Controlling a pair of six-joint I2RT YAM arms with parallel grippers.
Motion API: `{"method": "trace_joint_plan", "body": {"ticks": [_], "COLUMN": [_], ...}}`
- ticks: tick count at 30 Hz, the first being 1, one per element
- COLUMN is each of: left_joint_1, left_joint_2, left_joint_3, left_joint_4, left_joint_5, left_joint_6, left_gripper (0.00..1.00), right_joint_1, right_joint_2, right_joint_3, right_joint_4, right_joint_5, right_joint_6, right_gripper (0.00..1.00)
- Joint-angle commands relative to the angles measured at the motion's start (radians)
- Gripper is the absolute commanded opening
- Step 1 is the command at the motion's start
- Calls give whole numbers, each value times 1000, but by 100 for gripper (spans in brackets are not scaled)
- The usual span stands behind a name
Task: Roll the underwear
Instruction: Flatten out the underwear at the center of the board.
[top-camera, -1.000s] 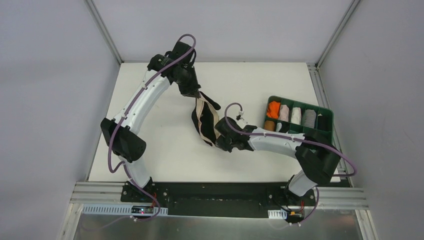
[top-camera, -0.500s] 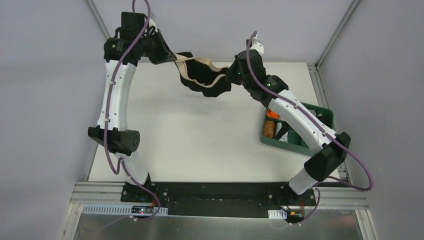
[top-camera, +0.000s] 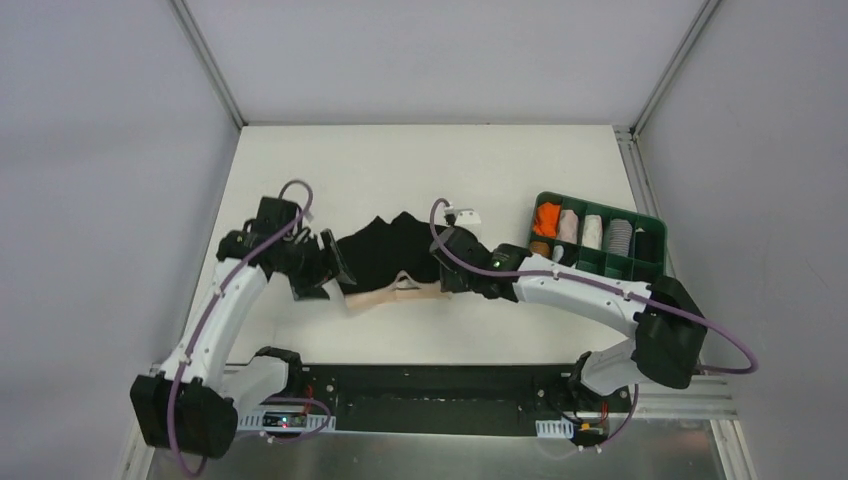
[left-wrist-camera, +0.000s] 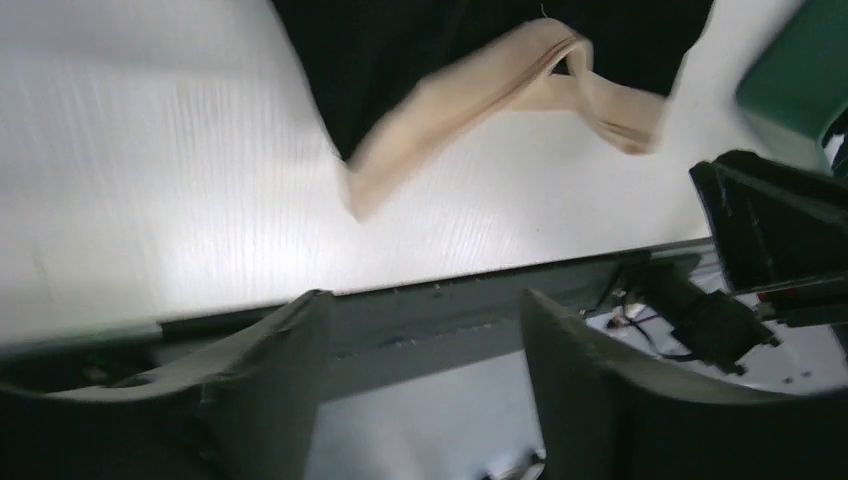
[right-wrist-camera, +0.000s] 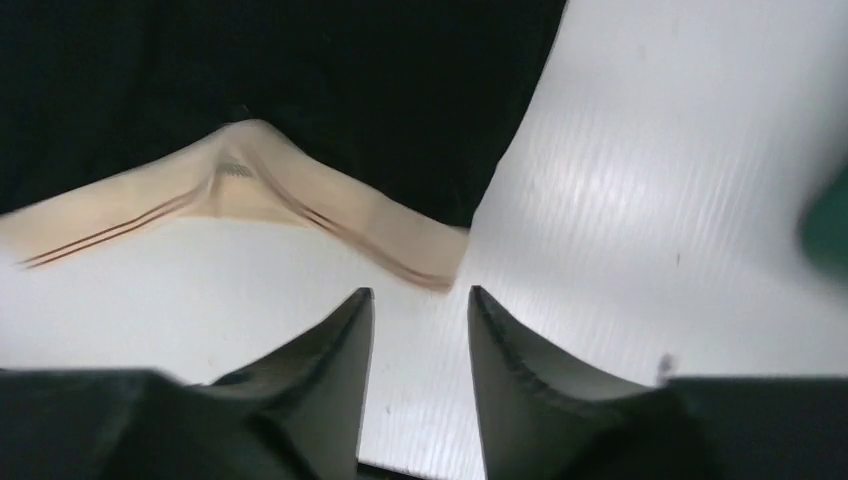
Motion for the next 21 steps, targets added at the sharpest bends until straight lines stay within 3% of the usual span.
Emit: {"method": "trace_joint_plan", "body": {"ticks": [1,2,4,8,10,16,21], "left_joint_1": [-2,-2,-1,-1,-1,-1,-2], "left_joint_2": [-261,-292,-309,-247,-207,-190,-158], "left_joint_3": [-183,-192,-197,-211,-233,-346,-467], "left_joint_4": [-43,-54,-62,-62,-69,-11,141], "left_joint_5": [-31,-49,-85,-182,-227,-221,-174], "left_joint_6": [-107,-115,-137,-167,-201,-299,-340], "left_gripper": [91,98,98,72,60,70,60], "right_joint_1": [48,52,51,34,-5,-132,-180], "right_joint_2": [-110,-131,-169,-210,-220,-291,-306], "right_joint_3": [-66,-75,-83,-66,-76,-238,-376], "right_joint_4": [-161,-176,-183,-173,-159,-12,136], "right_joint_5": [53,49,56,66,22,-145,-260], "right_joint_6": [187,194,191,173,218,405,555], "right_gripper": [49,54,63,72,72,63,56]}}
